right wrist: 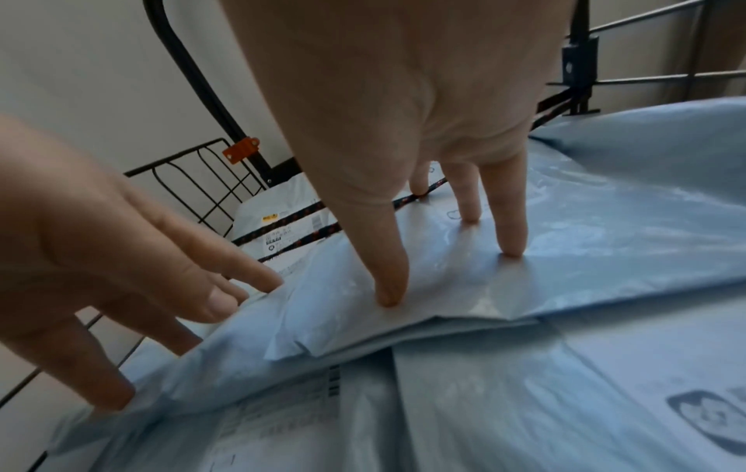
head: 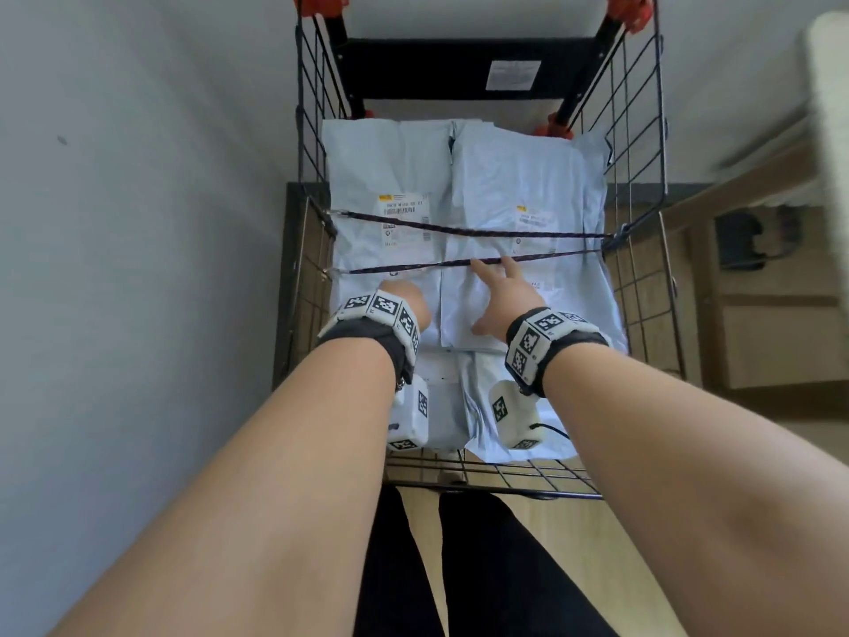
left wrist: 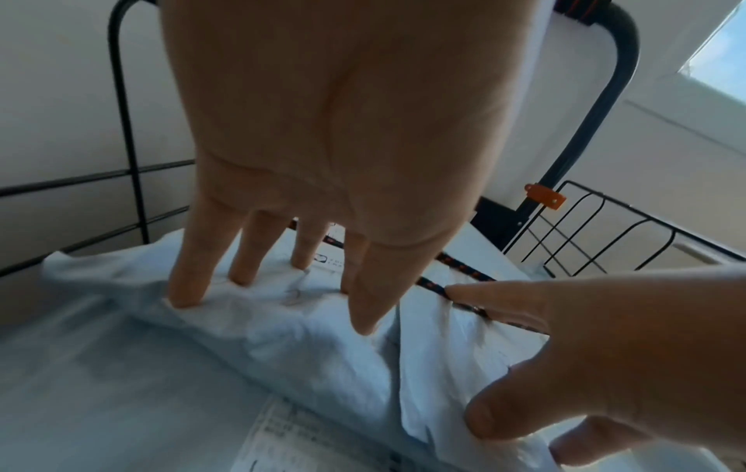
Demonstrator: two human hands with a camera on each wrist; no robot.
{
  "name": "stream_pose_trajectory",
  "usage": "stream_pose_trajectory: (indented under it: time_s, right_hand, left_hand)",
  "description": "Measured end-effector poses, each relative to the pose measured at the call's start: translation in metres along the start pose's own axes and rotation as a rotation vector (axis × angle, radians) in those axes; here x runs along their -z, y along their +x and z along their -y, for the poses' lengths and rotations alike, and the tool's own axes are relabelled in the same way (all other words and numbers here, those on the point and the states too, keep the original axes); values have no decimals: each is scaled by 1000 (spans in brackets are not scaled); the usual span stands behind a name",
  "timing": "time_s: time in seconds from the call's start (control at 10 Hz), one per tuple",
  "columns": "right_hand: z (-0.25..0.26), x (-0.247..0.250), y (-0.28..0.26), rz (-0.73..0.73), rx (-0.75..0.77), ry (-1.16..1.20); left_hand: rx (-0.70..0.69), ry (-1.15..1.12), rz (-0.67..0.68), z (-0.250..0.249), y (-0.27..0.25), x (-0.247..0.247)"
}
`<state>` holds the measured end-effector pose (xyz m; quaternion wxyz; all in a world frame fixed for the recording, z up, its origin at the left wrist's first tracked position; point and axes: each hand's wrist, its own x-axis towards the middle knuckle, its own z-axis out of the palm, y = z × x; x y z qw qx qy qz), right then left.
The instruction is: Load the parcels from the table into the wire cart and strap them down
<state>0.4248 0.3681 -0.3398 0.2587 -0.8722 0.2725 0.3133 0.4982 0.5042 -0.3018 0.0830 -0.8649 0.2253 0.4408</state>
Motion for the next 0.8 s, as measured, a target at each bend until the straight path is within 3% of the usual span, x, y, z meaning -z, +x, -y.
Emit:
stream_pose_trajectory:
  time_s: [0.3,0.5,0.8]
  right_hand:
    - [-2,0,9,44,7,-91]
    - [-2,14,1,32,29,33]
    - [1,58,-62,-73,29,-7]
  left_hand:
    - [22,65,96,-4,11,0]
    - [33,75,73,-3,-5,14]
    - [35,-144,-147,13,-43,15]
